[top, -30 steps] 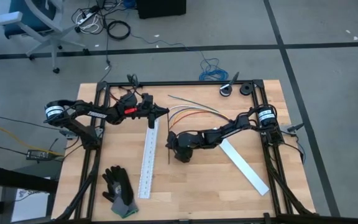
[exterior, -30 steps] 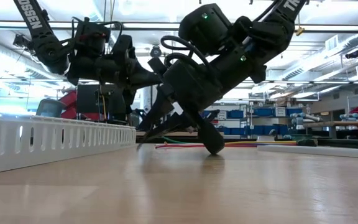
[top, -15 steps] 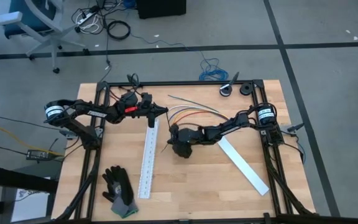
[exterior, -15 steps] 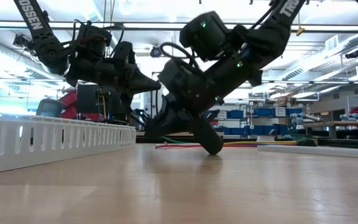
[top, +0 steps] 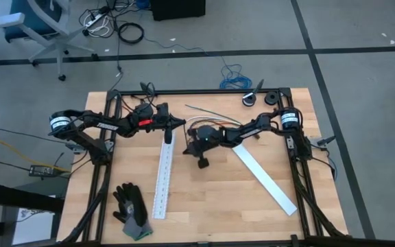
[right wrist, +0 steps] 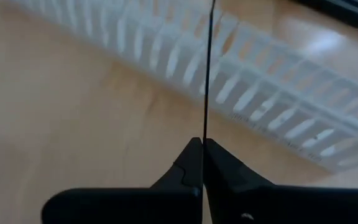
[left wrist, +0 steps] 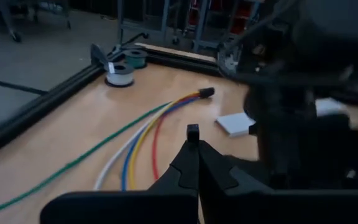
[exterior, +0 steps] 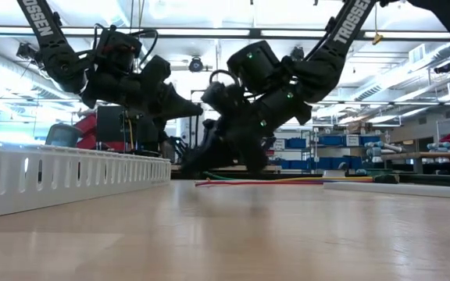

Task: Ziptie cables
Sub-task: Insert the black zip tie into the locking head

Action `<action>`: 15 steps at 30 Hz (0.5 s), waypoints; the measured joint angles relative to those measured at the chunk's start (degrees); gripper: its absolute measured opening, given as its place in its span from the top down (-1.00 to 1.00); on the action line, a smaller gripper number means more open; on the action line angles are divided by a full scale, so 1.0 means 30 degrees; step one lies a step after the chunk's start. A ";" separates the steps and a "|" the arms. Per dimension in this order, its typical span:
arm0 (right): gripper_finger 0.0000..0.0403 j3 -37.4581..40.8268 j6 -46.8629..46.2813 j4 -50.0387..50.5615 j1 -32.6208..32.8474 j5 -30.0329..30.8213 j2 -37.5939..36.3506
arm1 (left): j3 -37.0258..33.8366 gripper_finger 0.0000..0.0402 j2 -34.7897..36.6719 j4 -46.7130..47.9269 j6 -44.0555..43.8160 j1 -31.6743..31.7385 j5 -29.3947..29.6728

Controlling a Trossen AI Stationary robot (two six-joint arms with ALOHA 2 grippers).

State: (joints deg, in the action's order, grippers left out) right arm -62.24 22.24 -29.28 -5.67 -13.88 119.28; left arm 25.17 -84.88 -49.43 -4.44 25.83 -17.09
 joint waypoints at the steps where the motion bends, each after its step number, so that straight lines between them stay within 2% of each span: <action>1: 1.00 0.0000 -0.0918 -0.0427 -0.0193 -0.0472 0.0000 | 0.0000 1.00 0.0000 0.0032 0.0500 -0.0048 0.0040; 5: 1.00 -0.0026 -0.4387 -0.1999 -0.0574 -0.1009 -0.0049 | 0.0000 1.00 0.0007 0.0485 0.2039 -0.0435 0.0064; 10: 1.00 -0.0029 -0.6926 -0.2434 -0.0677 -0.1047 -0.0058 | -0.0565 1.00 0.0022 0.0338 0.3171 -0.0759 0.1519; 15: 1.00 -0.0036 -0.9526 -0.2443 -0.0628 -0.1553 -0.0084 | -0.1784 1.00 0.0022 -0.2476 0.4004 -0.0758 0.1704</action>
State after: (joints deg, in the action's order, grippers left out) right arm -62.35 -6.34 -36.61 -7.56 -18.54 119.03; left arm 19.82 -84.82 -56.86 7.57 23.55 -11.97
